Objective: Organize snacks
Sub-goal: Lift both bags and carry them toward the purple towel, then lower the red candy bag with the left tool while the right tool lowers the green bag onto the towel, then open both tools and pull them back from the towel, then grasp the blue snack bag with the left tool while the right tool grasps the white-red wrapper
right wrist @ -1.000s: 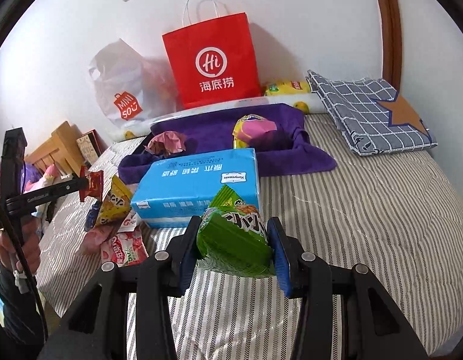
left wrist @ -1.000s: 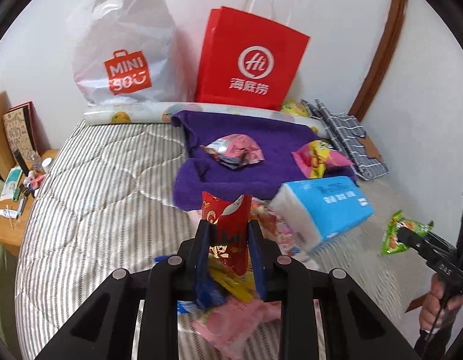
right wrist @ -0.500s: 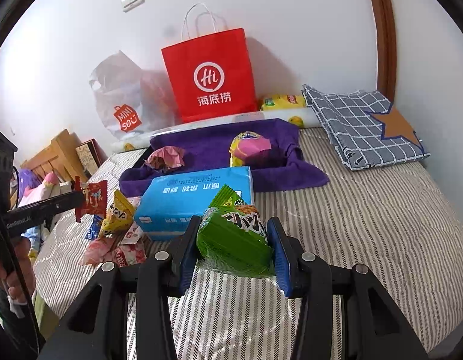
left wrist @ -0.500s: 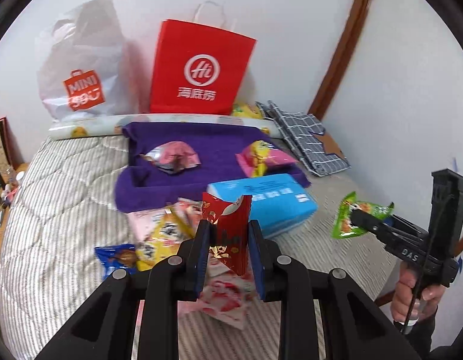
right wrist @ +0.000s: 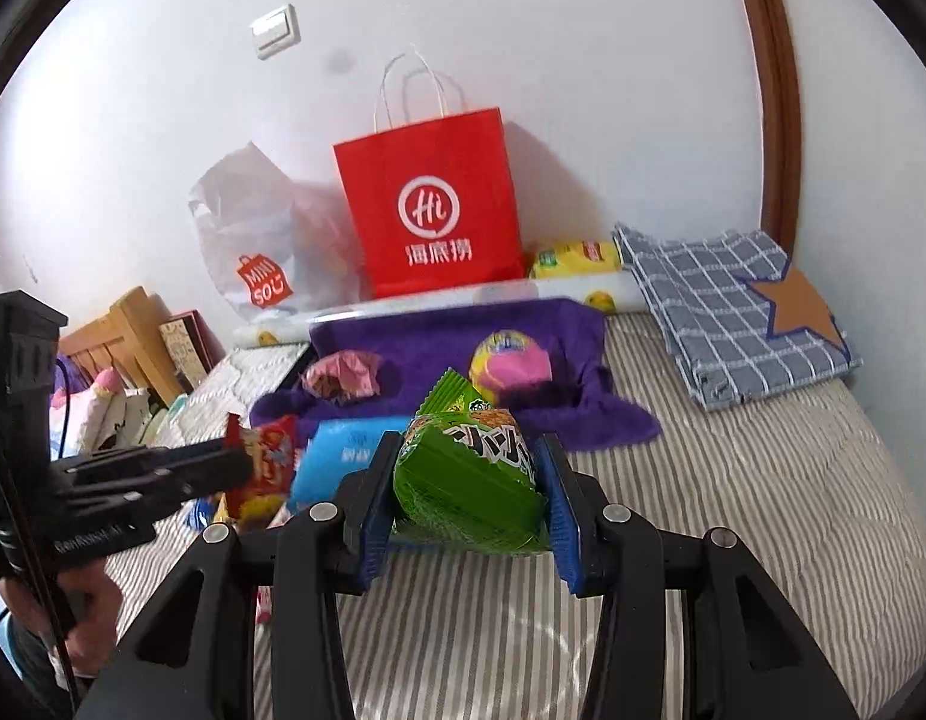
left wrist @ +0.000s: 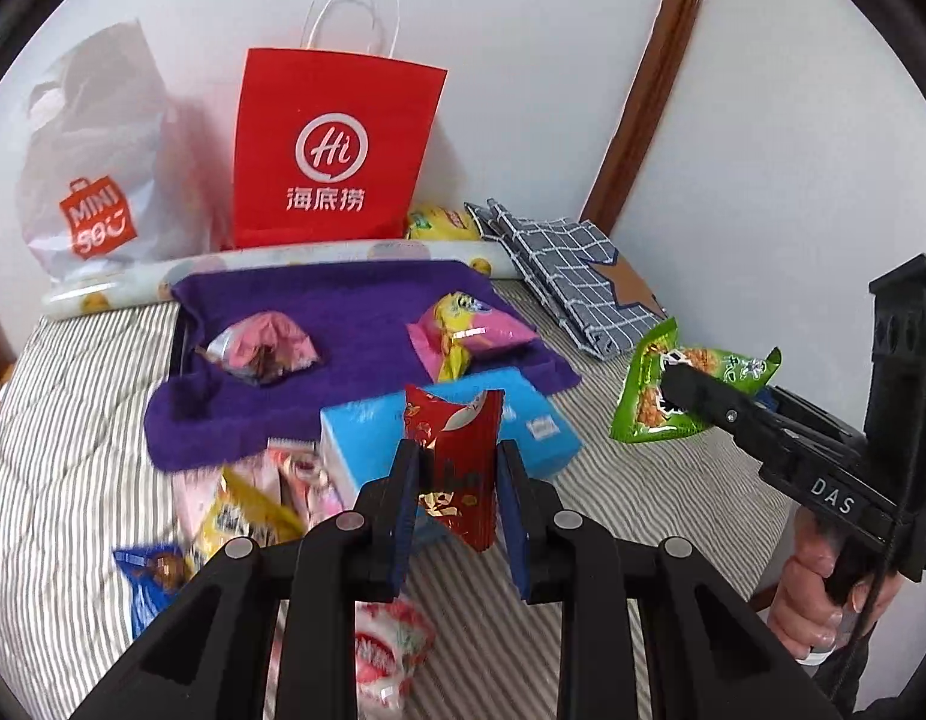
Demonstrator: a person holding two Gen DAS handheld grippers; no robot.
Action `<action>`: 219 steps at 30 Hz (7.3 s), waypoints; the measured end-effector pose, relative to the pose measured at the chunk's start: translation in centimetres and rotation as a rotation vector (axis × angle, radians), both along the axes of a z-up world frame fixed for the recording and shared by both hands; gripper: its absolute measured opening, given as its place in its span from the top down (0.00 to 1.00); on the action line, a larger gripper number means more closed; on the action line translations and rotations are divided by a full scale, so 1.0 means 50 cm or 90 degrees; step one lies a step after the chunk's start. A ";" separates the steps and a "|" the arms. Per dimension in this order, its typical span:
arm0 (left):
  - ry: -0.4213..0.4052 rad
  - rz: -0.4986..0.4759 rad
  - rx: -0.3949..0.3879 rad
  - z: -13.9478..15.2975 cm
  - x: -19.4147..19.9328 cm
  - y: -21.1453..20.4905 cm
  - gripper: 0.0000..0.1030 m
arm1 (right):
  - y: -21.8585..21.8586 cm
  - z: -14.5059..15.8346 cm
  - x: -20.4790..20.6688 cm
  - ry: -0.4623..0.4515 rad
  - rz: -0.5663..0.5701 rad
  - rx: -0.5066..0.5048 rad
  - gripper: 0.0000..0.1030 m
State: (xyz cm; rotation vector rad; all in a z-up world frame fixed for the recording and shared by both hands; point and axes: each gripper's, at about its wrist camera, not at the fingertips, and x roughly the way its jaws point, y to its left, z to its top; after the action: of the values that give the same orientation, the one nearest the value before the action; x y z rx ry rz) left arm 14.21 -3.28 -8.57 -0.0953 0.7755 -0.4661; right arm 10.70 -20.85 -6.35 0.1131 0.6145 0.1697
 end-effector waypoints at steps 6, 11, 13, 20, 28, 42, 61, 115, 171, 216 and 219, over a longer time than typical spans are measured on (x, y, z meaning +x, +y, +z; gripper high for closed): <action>-0.015 0.019 0.011 0.013 0.065 -0.001 0.77 | 0.002 0.010 0.071 -0.005 -0.001 0.000 0.57; -0.025 0.058 0.017 0.025 0.125 0.030 0.77 | 0.014 0.024 0.136 -0.007 0.010 -0.002 0.57; -0.021 0.080 0.012 0.026 0.154 0.047 0.77 | 0.025 0.030 0.159 -0.011 0.017 -0.005 0.57; -0.006 0.132 0.006 0.012 0.244 0.085 0.77 | 0.050 0.049 0.251 -0.020 0.028 0.008 0.57; 0.025 0.128 0.004 -0.054 0.282 0.090 0.77 | 0.067 -0.009 0.336 0.010 0.052 0.020 0.57; 0.069 0.143 0.036 -0.132 0.297 0.074 0.77 | 0.063 -0.120 0.377 0.107 0.058 0.013 0.57; 0.074 0.157 0.041 -0.131 0.292 0.075 0.76 | 0.079 -0.141 0.379 0.130 0.069 -0.005 0.57; 0.070 0.151 0.010 -0.120 0.288 0.077 0.35 | 0.063 -0.109 0.364 0.089 0.023 -0.005 0.29; 0.054 0.203 0.010 -0.008 0.199 0.186 0.19 | 0.126 -0.024 0.093 0.056 0.017 -0.038 0.18; 0.129 0.175 0.169 -0.203 0.028 0.235 0.54 | 0.185 -0.183 -0.071 0.133 0.071 -0.063 0.78; 0.119 0.159 0.184 -0.199 0.025 0.229 0.62 | 0.161 -0.180 -0.074 0.129 0.056 -0.047 0.78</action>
State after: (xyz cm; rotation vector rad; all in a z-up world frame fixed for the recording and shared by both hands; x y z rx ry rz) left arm 15.45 8.18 -18.51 0.0350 0.9936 -0.1058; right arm 6.99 -12.80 -15.33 0.0318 0.8276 0.2228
